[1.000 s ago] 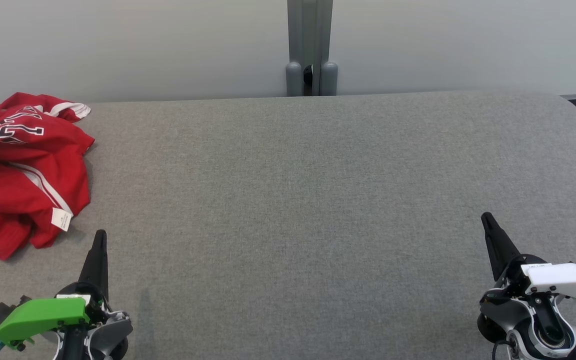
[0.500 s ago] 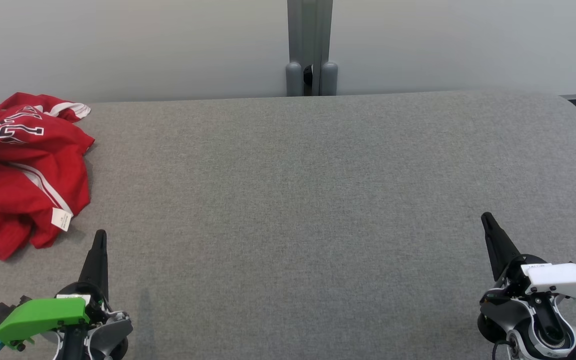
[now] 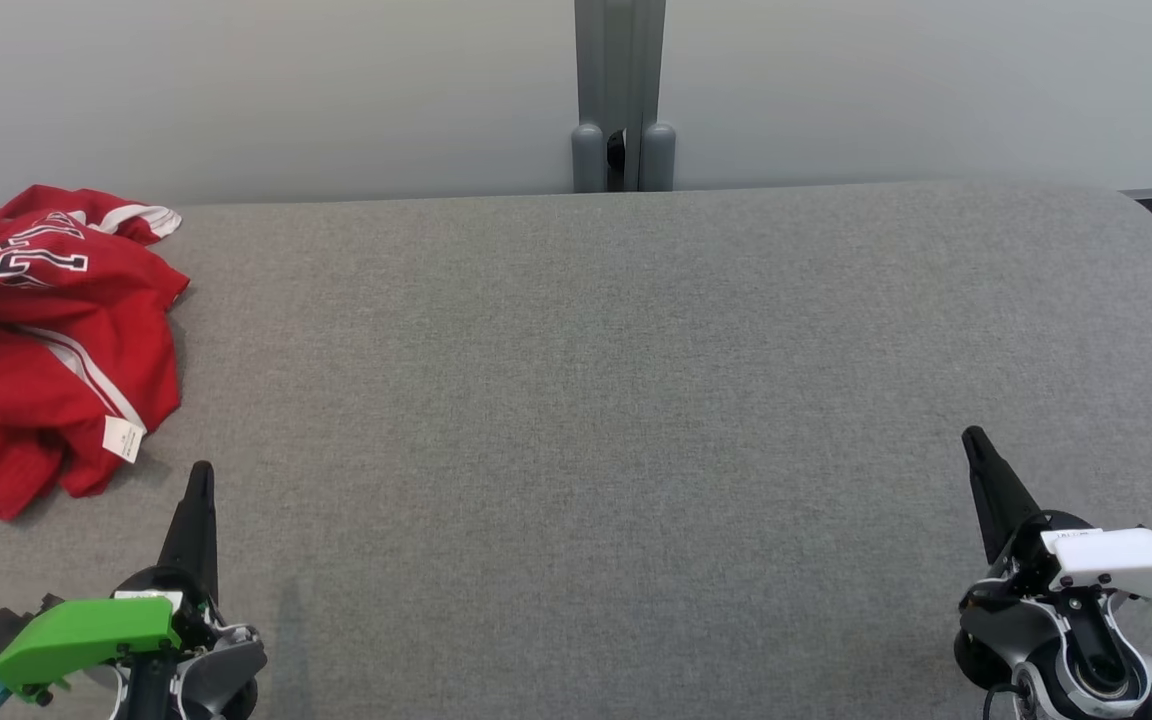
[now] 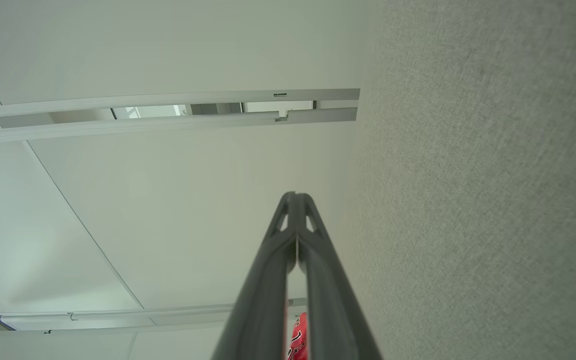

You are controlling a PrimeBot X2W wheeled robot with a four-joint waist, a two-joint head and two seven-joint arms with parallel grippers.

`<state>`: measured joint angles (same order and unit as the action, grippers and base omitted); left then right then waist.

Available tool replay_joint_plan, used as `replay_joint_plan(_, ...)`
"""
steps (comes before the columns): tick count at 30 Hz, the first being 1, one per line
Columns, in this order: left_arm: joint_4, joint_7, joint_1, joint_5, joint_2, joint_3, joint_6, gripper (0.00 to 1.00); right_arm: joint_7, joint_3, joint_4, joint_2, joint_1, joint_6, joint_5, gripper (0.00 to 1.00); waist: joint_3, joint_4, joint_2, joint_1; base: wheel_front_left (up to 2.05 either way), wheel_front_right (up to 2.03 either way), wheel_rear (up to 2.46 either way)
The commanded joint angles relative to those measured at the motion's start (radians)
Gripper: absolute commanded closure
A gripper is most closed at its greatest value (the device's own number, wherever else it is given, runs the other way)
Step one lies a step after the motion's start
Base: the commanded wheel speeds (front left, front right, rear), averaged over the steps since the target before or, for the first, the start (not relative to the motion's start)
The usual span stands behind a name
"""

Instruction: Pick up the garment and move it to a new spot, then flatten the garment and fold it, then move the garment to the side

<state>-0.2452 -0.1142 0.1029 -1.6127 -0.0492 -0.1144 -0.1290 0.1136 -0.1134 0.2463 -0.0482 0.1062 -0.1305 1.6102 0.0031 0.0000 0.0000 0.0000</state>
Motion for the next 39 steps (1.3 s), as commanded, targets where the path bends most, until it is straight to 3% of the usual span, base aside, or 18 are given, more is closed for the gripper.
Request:
replay_joint_plan(1,-0.005,0.001,-0.002,0.000,0.001,0.001,0.000,0.00,-0.001,0.001,0.005,0.001,-0.002,0.000,-0.001,0.00,0.000,0.000,0.0000,0.0000,0.00,0.00,0.00)
replay_joint_plan(12,-0.019,0.040,-0.033,0.017,0.006,0.041,0.002,0.00,-0.040,0.020,0.023,0.009,-0.038,0.000,-0.025,0.00,0.000,0.000,0.0000,0.0000,0.00,0.00,0.00)
replay_joint_plan(20,0.006,0.078,-0.038,0.086,0.005,0.070,0.015,0.00,-0.077,0.017,0.007,0.007,-0.043,0.000,-0.123,0.00,-0.002,0.001,0.0000,0.0000,0.00,0.00,0.00)
replay_joint_plan(29,0.064,0.116,-0.033,0.295,0.004,0.099,0.054,0.00,-0.116,0.022,-0.068,0.005,-0.051,0.000,-0.381,0.00,-0.002,0.004,0.0000,0.0000,0.00,0.00,0.00)
replay_joint_plan(39,0.097,0.154,-0.039,0.520,0.003,0.147,0.092,0.00,-0.154,0.046,-0.112,0.004,-0.067,0.000,-0.592,0.00,-0.003,0.009,0.0000,0.0000,0.00,0.00,0.00)
